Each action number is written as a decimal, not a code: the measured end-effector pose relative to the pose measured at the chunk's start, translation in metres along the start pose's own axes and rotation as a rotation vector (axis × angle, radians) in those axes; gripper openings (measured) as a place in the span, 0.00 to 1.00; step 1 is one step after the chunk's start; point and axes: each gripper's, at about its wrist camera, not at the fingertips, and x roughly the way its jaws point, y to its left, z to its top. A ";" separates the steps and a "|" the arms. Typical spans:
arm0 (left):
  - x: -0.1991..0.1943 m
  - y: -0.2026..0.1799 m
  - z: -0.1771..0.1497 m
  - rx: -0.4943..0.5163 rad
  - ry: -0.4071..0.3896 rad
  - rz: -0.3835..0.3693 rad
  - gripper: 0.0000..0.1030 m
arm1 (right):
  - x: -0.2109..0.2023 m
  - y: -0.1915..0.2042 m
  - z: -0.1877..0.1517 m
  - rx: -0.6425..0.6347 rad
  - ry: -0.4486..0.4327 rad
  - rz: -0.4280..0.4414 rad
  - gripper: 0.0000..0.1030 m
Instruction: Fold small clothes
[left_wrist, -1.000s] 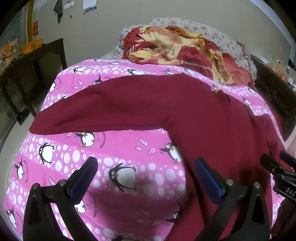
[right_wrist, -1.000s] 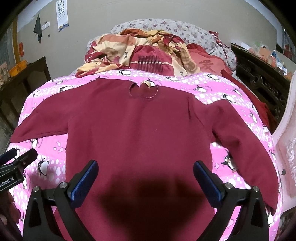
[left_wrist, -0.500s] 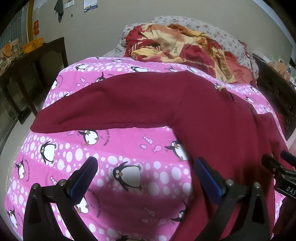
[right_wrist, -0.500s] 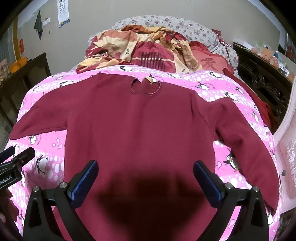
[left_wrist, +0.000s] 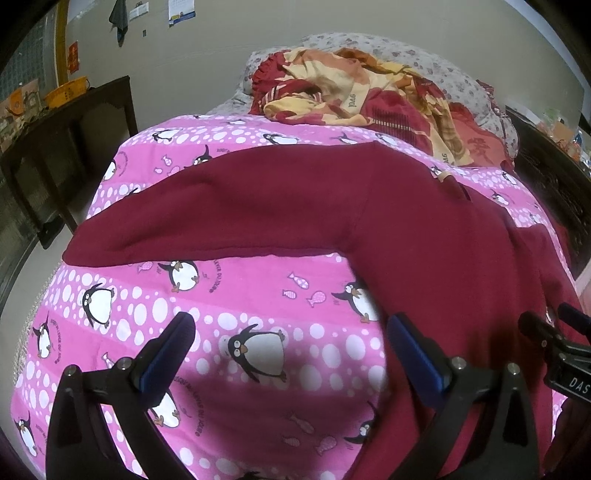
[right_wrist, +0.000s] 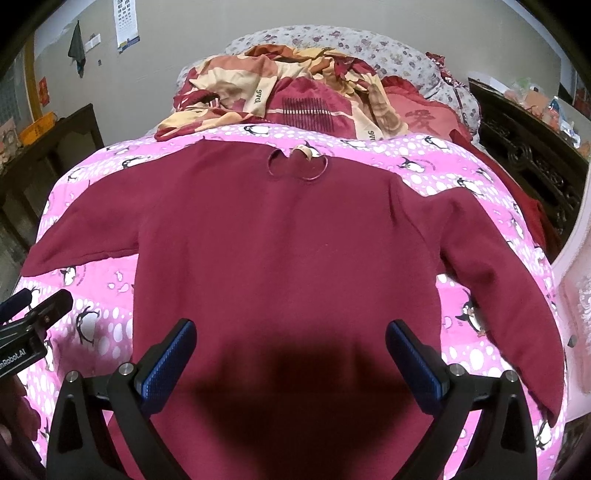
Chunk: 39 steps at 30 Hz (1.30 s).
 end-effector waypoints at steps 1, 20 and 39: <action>0.000 0.000 0.000 0.000 0.001 0.001 1.00 | 0.000 0.000 0.000 0.000 0.000 0.000 1.00; 0.020 0.031 0.006 -0.076 0.042 -0.013 1.00 | 0.010 0.009 0.001 -0.015 0.021 0.031 1.00; 0.073 0.280 0.011 -0.826 0.006 0.021 0.89 | 0.023 0.013 -0.002 -0.031 0.055 0.060 1.00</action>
